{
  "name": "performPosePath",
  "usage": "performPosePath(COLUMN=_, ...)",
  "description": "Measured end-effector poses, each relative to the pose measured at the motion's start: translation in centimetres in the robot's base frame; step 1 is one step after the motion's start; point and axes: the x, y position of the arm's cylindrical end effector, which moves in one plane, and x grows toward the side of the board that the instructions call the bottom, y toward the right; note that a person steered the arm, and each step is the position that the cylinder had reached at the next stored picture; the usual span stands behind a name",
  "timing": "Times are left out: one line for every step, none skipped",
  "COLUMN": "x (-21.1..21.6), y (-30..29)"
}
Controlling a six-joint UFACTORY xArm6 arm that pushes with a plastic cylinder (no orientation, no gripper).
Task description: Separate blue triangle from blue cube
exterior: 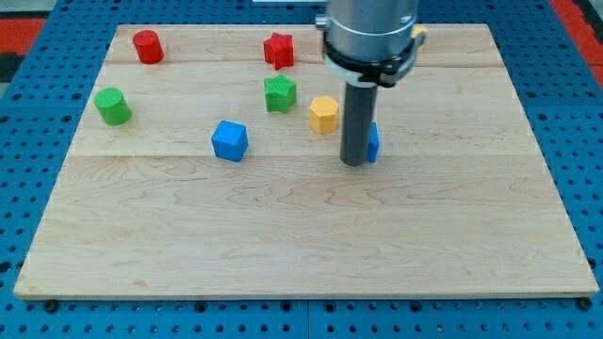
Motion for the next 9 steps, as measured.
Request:
performPosePath(x=-1.2, y=1.4)
performPosePath(x=-3.2, y=2.5)
performPosePath(x=-5.7, y=3.4)
performPosePath(x=-7.5, y=3.3)
performPosePath(x=-8.6, y=2.8)
performPosePath(x=-10.0, y=2.2)
performPosePath(x=-11.7, y=1.1)
performPosePath(x=-12.1, y=1.9)
performPosePath(x=-12.1, y=4.7)
